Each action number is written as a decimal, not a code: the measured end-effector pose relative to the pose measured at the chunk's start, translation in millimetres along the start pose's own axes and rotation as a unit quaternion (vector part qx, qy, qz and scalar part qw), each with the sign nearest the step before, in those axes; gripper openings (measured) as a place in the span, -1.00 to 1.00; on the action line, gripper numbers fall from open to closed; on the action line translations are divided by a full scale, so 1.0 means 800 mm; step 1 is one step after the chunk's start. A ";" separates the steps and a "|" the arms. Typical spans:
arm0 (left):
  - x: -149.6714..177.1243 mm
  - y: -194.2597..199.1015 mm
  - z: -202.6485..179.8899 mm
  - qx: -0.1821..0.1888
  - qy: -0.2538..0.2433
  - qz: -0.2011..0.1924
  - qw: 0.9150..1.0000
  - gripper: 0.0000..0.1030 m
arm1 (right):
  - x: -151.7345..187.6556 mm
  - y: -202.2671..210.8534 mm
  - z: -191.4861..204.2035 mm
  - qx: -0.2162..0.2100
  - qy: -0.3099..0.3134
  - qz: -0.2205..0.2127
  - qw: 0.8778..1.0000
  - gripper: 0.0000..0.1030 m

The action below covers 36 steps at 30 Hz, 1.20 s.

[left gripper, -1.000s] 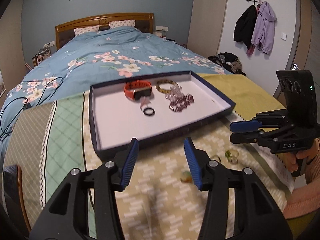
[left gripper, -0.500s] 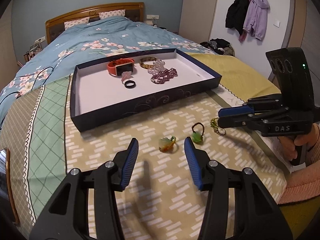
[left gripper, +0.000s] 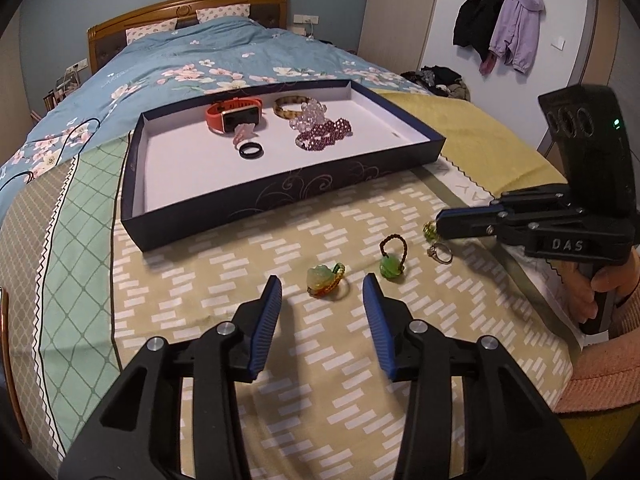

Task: Organize jewelry
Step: 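Grasp the small gold ring with the right tool while the left tool grasps the green jade pendant, then carry the gold ring and green jade pendant over the box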

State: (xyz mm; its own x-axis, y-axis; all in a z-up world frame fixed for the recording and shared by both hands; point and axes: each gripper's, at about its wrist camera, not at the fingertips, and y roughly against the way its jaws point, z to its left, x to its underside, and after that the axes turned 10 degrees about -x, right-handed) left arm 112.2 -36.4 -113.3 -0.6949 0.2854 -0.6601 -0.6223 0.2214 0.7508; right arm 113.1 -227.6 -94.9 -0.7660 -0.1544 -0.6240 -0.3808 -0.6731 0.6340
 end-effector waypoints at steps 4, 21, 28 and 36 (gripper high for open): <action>-0.002 -0.007 0.001 -0.001 0.005 0.010 1.000 -0.28 | -0.002 0.005 -0.001 -0.002 -0.001 -0.008 1.000 -0.98; -0.011 -0.021 0.000 0.002 0.009 0.020 1.000 -0.68 | -0.006 0.013 -0.006 -0.011 -0.011 -0.027 1.000 -0.98; -0.011 -0.016 0.003 0.005 0.018 0.014 1.000 -0.68 | -0.011 0.016 -0.006 -0.013 -0.011 -0.034 0.999 -0.98; -0.021 0.005 0.010 0.006 0.033 -0.012 0.999 -0.68 | -0.022 0.022 -0.002 -0.017 -0.004 -0.053 0.998 -0.98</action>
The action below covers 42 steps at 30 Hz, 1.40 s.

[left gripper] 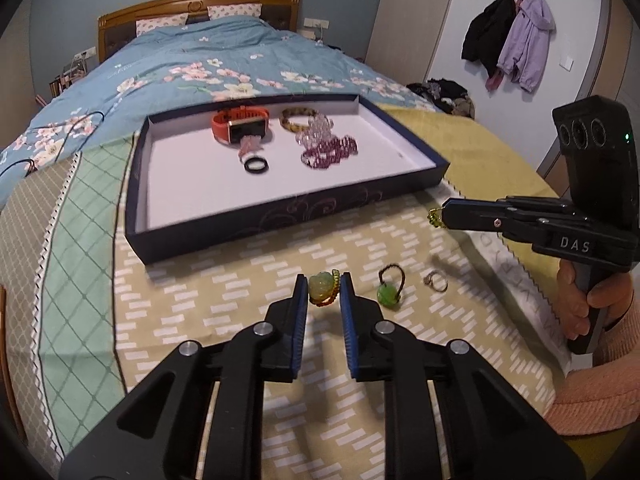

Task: Organize jewelry
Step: 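Carry the gold ring and green jade pendant over the box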

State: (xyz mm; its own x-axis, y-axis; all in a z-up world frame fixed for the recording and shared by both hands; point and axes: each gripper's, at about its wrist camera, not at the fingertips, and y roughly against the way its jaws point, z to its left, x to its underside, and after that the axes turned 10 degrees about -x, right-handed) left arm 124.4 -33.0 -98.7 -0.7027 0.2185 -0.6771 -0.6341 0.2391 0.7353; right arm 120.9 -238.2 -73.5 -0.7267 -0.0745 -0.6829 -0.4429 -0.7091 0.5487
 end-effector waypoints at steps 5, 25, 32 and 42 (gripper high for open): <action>-0.011 0.012 0.002 0.000 0.004 -0.016 1.000 -0.68 | -0.011 0.002 0.004 -0.001 0.006 -0.012 1.000 -0.98; -0.046 0.028 0.001 -0.014 -0.001 -0.051 0.999 -0.68 | -0.045 -0.003 0.010 -0.003 0.027 -0.033 0.999 -0.98; -0.056 0.027 0.003 -0.019 -0.001 -0.058 0.998 -0.68 | -0.052 -0.004 0.007 -0.002 0.030 -0.036 0.999 -0.98; -0.063 0.023 0.003 -0.024 -0.001 -0.060 0.998 -0.68 | -0.065 -0.006 0.005 -0.003 0.033 -0.040 0.999 -0.98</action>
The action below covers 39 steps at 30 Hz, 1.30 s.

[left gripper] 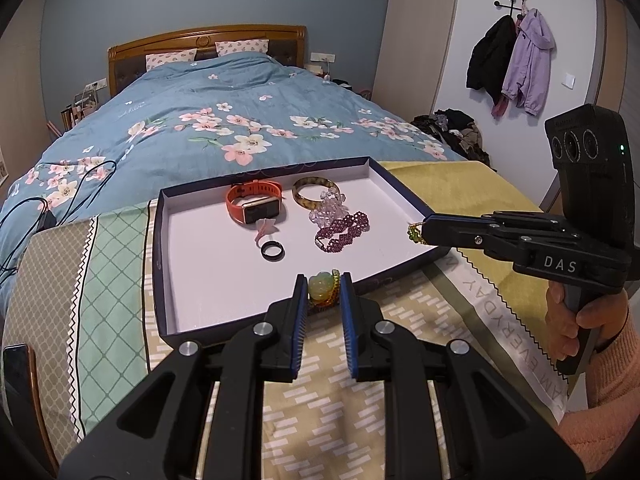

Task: Organize jewelry
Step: 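Carry the gold ring and green jade pendant over the box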

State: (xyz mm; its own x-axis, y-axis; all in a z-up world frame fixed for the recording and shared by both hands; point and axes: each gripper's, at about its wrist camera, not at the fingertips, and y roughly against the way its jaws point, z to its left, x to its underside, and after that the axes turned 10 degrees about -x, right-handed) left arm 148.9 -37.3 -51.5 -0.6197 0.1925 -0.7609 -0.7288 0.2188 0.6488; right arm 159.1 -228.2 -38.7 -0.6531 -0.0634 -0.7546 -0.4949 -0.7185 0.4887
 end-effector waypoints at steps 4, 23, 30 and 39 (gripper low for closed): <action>-0.004 -0.004 0.001 -0.003 0.000 -0.001 1.000 -0.68 | -0.005 -0.001 -0.004 -0.001 -0.003 -0.001 1.000 -0.98; -0.019 -0.017 0.005 -0.007 0.001 -0.001 1.000 -0.68 | -0.016 -0.007 -0.020 0.004 -0.013 -0.005 1.000 -0.98; -0.023 -0.028 0.009 -0.010 0.002 0.003 1.000 -0.68 | -0.020 -0.017 -0.029 0.004 -0.021 0.000 1.000 -0.98; -0.029 -0.036 0.008 -0.014 0.001 0.005 1.000 -0.68 | -0.025 -0.027 -0.035 0.010 -0.022 0.004 1.000 -0.98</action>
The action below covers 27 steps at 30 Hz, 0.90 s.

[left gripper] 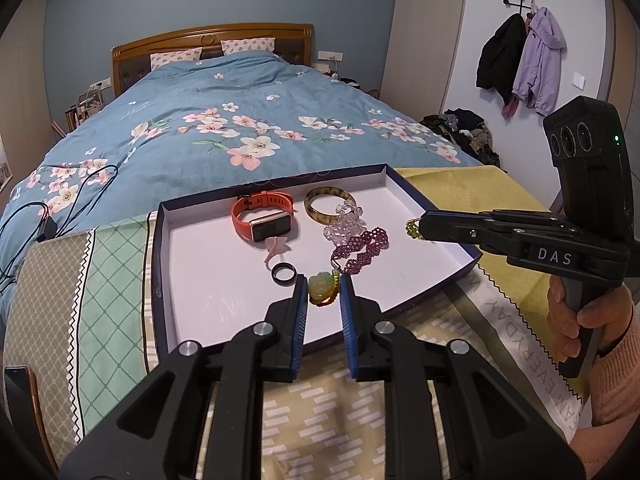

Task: Organize jewelry
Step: 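Carry the gold ring and green jade pendant over the box, then lower the gold ring and jade pendant into the box and open both tools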

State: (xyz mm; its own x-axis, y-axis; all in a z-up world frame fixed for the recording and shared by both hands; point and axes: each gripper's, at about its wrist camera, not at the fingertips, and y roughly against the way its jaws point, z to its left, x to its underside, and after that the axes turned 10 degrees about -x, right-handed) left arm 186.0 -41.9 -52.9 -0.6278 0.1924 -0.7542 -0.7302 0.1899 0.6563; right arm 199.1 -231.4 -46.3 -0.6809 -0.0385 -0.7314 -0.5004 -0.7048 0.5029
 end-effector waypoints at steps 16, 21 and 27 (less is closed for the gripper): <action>-0.006 -0.018 0.001 -0.008 0.001 0.006 1.000 -0.68 | -0.006 -0.018 -0.013 0.012 -0.008 0.010 1.000 -0.98; -0.007 -0.027 0.002 -0.012 0.001 0.011 1.000 -0.68 | -0.008 -0.027 -0.018 0.017 -0.011 0.016 1.000 -0.98; -0.008 -0.038 0.003 -0.016 0.001 0.018 1.000 -0.68 | -0.012 -0.034 -0.024 0.022 -0.012 0.019 1.000 -0.98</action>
State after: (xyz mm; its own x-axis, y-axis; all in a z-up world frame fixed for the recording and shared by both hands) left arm 212.7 -46.1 -68.0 -0.6536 0.1972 -0.7307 -0.7157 0.1529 0.6814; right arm 229.2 -225.4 -61.9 -0.7120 -0.0462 -0.7006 -0.4973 -0.6713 0.5496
